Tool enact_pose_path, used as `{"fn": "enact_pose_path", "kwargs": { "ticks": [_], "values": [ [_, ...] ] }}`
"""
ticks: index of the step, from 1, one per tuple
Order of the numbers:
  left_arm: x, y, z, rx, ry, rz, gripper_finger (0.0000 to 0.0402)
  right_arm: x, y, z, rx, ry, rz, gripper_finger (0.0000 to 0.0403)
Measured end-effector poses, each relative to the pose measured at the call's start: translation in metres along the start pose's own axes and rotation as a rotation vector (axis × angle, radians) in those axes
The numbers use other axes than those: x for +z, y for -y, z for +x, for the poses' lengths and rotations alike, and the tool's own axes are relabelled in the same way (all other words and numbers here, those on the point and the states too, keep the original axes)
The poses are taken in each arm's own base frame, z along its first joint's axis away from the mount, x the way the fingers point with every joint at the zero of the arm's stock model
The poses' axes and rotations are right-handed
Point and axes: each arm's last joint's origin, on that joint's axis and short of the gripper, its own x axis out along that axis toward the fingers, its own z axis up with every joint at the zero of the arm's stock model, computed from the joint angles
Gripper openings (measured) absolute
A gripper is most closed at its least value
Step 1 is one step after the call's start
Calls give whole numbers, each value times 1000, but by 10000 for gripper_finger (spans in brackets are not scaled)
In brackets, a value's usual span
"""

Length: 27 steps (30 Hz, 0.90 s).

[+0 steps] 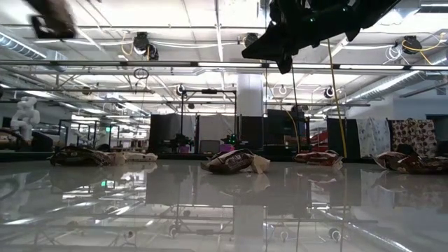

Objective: Sort candy by brand, put in halloween buckets
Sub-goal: Put the brown chocolate bar into the green bucket

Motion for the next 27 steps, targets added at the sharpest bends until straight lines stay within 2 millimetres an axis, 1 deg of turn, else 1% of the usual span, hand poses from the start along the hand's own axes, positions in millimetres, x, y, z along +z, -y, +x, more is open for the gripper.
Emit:
{"fn": "enact_pose_path", "kwargs": {
  "ticks": [2,5,9,12,17,20,23,27],
  "values": [
    [-5,8,9,-21,-61,-29,4,0,1,0,-5,0,-18,0],
    [-10,21,20,-60,-129,-11,4,0,4,0,-13,-1,-47,0],
    [-13,37,38,-120,-158,68,4,-1,8,1,-26,-12,-79,0],
    [-15,42,54,-155,-187,61,4,-3,10,3,-32,-22,-78,0],
    [-25,38,78,-102,-305,-68,4,-11,12,7,-37,-81,-75,0],
    [-27,34,89,-44,-329,-132,8,-16,13,8,-42,-121,-73,0],
    [-29,30,95,8,-347,-166,24,-17,13,9,-39,-127,-94,0],
    [-29,29,99,42,-341,-191,61,-16,13,10,-35,-117,-118,0]
  ]
}}
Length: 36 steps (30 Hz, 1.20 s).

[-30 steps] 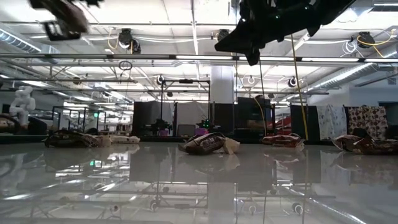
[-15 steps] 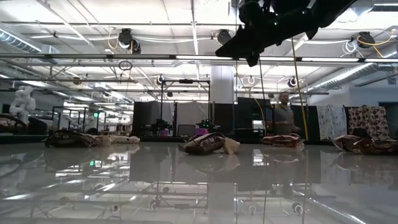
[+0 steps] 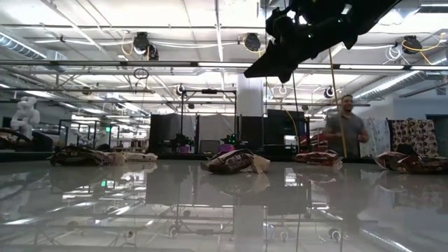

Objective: Sort candy by brand, put in halloween buckets
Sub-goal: Put the brown chocolate bar into the green bucket

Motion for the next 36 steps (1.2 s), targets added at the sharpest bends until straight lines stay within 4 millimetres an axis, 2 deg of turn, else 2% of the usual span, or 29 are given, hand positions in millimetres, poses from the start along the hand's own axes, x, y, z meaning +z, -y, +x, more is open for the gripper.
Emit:
{"fn": "enact_pose_path", "kwargs": {
  "ticks": [4,7,13,20,23,26,31,33,36],
  "values": [
    [0,0,1,9,8,-29,101,0,0,0,-1,0,-8,0],
    [-1,-1,1,15,3,-128,120,0,0,0,0,-1,-6,0],
    [5,-4,-7,-14,22,-38,125,0,0,0,-1,0,26,0],
    [19,-24,-30,11,118,30,125,4,0,0,3,41,39,0],
    [28,-40,-46,153,257,120,125,7,0,0,7,69,85,0],
    [40,-57,-67,401,441,218,125,9,0,0,12,86,142,0],
    [67,-73,-118,856,831,397,125,10,-5,0,34,96,292,0],
    [82,-79,-140,942,977,424,125,10,-8,0,50,91,339,0],
    [105,-98,-162,955,1102,436,125,10,-14,0,72,85,406,0]
  ]
}}
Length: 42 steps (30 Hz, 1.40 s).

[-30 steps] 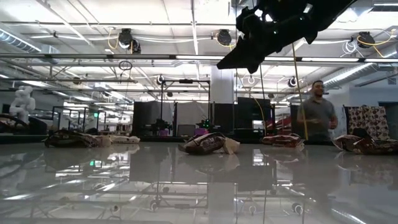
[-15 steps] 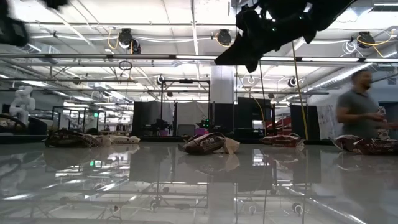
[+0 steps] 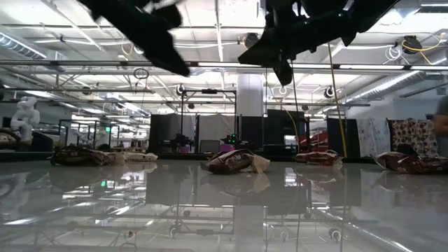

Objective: Sort candy by brand, put in halloween buckets
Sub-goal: Put the brown chocolate bar into the green bucket

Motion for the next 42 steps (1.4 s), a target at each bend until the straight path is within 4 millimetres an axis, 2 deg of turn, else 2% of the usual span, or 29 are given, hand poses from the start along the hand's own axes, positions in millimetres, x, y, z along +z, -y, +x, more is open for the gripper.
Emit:
{"fn": "enact_pose_path", "kwargs": {
  "ticks": [3,8,12,14,19,24,29,35,39,42],
  "values": [
    [-3,-19,36,-1,33,-65,125,-3,-7,0,23,-11,69,0],
    [-13,-42,102,42,-77,-135,125,-10,-20,0,61,-37,139,0],
    [-11,-52,146,79,-160,-138,125,-15,-30,0,90,-57,155,0],
    [-10,-53,161,88,-213,-102,125,-18,-35,0,103,-66,150,0],
    [-3,-51,175,134,-284,-38,125,-24,-43,-1,117,-96,145,0],
    [13,-50,175,73,-216,-44,131,-25,-42,-1,105,-110,160,0],
    [3,-47,187,20,-265,-16,182,-24,-40,-1,95,-107,156,0],
    [-1,-50,208,83,-320,8,259,-25,-40,-1,89,-116,155,0],
    [6,-50,222,129,-342,89,271,-25,-40,-1,89,-116,155,0],
    [15,-52,229,116,-439,115,272,-25,-40,-1,89,-116,155,0]
  ]
}}
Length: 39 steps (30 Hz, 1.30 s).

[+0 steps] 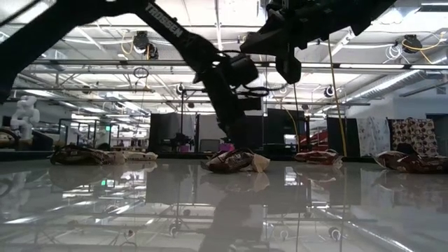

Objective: Sort candy by brand, put in halloween buckets
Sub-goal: Put the brown chocolate bar into the green bucket

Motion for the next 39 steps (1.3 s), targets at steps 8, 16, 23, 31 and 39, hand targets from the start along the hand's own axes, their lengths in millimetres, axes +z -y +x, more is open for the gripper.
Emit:
{"fn": "enact_pose_path", "kwargs": {
  "ticks": [8,16,23,31,39],
  "values": [
    [16,-11,9,-75,-227,125,272,0,0,0,2,3,0,0],
    [16,-18,8,-106,-243,110,220,0,-1,0,6,0,22,0],
    [14,-17,8,-110,-257,109,142,0,-1,0,5,-3,25,0],
    [13,-17,8,-108,-275,91,66,-3,-4,0,16,-12,8,0],
    [16,-21,-16,-92,-290,95,4,-1,-5,-3,22,-4,-5,0]
  ]
}}
